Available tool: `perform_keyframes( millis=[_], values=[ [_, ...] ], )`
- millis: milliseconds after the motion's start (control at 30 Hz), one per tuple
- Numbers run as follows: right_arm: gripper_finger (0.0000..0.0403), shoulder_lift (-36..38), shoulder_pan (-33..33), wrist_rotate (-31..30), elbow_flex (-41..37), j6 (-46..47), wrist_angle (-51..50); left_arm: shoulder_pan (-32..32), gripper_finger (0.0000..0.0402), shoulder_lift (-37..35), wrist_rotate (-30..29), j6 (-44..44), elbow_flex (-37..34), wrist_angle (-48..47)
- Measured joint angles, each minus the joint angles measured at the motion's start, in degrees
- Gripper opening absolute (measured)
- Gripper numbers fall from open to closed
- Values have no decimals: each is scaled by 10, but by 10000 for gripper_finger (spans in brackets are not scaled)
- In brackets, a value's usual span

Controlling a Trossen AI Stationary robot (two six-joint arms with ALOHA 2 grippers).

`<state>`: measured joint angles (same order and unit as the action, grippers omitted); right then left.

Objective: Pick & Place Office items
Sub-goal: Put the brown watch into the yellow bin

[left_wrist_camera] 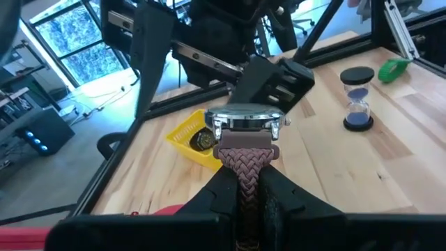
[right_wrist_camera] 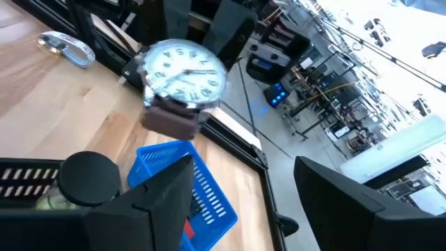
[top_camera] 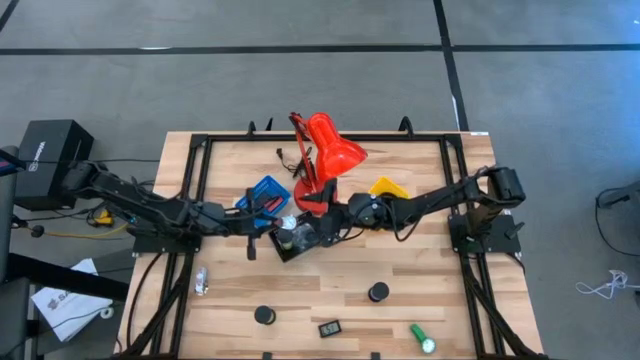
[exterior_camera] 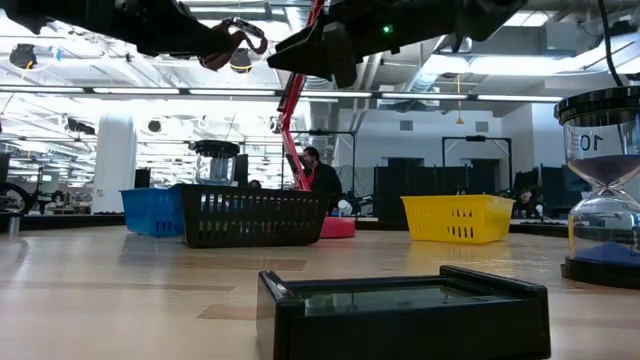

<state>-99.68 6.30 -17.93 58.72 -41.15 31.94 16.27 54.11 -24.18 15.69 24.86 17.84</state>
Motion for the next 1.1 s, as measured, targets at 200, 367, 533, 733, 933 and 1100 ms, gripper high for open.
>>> perform_keyframes(
  millis=[200,367,533,733,933,1100],
  values=[
    [240,0,1,0,0,0,0,0,19,17,0,-1,0,21],
    [240,0,3,4,0,1,-2,0,20,19,0,-1,0,32],
    [240,0,9,43,0,-6,0,0,20,19,0,-1,0,62],
    [240,0,18,48,0,-57,6,0,20,19,0,-28,0,67],
    [240,0,21,48,0,-73,20,0,20,19,0,-80,0,67],
    [240,0,20,48,0,-80,48,-4,20,19,0,-127,0,67]
  ],
)
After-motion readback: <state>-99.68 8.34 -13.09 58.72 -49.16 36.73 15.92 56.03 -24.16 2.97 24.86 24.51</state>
